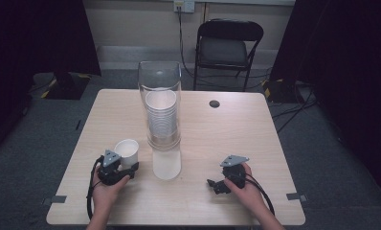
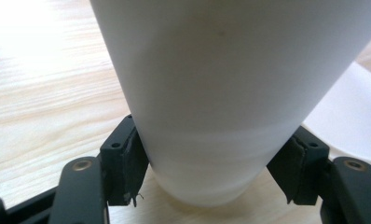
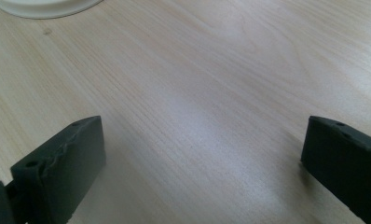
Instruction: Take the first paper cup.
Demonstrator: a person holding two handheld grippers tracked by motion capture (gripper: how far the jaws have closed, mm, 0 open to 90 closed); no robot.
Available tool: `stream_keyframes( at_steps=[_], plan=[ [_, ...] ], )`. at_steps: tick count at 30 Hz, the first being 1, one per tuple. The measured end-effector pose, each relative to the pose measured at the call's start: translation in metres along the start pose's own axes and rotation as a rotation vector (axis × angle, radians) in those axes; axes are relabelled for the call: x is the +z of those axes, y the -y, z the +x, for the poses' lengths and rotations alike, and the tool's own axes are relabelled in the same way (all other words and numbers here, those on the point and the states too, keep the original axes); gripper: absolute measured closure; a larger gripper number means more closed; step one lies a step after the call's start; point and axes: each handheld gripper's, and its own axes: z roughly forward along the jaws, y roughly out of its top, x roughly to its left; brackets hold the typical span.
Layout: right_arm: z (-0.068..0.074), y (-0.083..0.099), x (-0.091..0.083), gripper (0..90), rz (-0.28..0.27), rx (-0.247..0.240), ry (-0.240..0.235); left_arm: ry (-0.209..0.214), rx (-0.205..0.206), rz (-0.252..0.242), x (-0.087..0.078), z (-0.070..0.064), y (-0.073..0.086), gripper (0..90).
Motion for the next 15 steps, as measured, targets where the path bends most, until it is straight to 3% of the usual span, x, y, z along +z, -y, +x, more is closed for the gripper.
stream_keyframes(
  at_steps=[6,15],
  plan=[
    [0.0,0.0,0.0,0.0,0.0,-0.001,0.0,-0.042,-0.026,-0.023,0.007,0.008,0.0,34.2],
    [0.0,0.0,0.0,0.0,0.0,-0.001,0.0,-0.069,-0.018,0.027,0.019,0.01,-0.007,34.0]
  ],
)
